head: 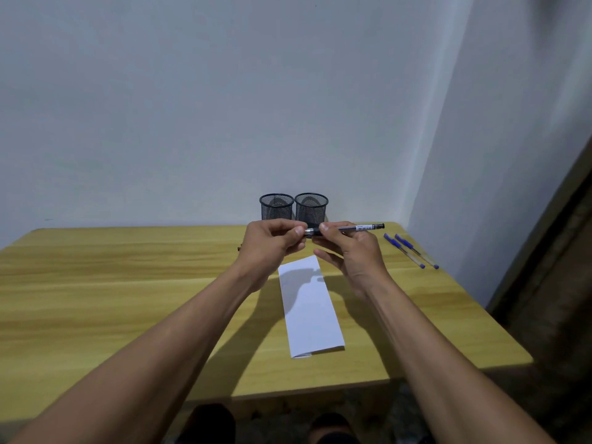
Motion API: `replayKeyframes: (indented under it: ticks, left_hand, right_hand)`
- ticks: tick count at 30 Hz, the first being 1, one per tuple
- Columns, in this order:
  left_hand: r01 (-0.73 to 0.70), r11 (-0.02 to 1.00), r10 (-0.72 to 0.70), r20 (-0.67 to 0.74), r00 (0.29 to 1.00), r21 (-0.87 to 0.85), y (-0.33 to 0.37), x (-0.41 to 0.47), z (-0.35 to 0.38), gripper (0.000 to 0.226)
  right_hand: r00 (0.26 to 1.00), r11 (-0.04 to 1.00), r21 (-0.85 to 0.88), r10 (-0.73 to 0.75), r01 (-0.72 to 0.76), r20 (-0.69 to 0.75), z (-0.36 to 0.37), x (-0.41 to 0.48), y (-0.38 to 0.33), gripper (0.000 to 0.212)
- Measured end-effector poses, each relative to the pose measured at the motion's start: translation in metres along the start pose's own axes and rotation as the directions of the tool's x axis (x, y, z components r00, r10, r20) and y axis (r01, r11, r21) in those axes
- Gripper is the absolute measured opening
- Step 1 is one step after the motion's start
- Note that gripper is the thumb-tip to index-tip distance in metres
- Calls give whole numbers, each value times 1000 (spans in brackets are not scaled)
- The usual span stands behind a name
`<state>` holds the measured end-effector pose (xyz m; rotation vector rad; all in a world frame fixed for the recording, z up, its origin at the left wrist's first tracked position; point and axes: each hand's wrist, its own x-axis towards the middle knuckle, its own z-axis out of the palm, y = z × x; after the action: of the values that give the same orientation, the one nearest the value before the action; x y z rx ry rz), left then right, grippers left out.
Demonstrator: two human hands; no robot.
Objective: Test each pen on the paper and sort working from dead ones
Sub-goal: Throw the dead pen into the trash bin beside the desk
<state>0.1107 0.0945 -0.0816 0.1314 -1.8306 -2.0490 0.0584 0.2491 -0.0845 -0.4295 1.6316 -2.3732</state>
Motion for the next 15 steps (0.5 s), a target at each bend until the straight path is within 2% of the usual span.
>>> replayKeyframes:
  ticks: [5, 9, 11, 15]
  left_hand:
    - [-12, 998, 12, 5, 1000, 66, 1, -2, 1, 7]
    - [-36, 994, 40, -33, 999, 106, 6, 1, 1, 8]
    - [-46, 993, 50, -33, 998, 113, 6, 4, 2, 8]
    - [-77, 985, 81, -18, 997, 157, 5, 8, 13, 8]
  right_hand:
    - [996, 991, -129, 33, -23, 77, -10, -2, -9, 4]
    - [999, 980, -198, -25, 31, 35, -30, 2, -30, 4]
    - [994, 919, -378, -95, 108, 54, -40, 4, -42, 7]
    - [974, 699, -679, -183, 223, 132, -53, 5, -57, 7]
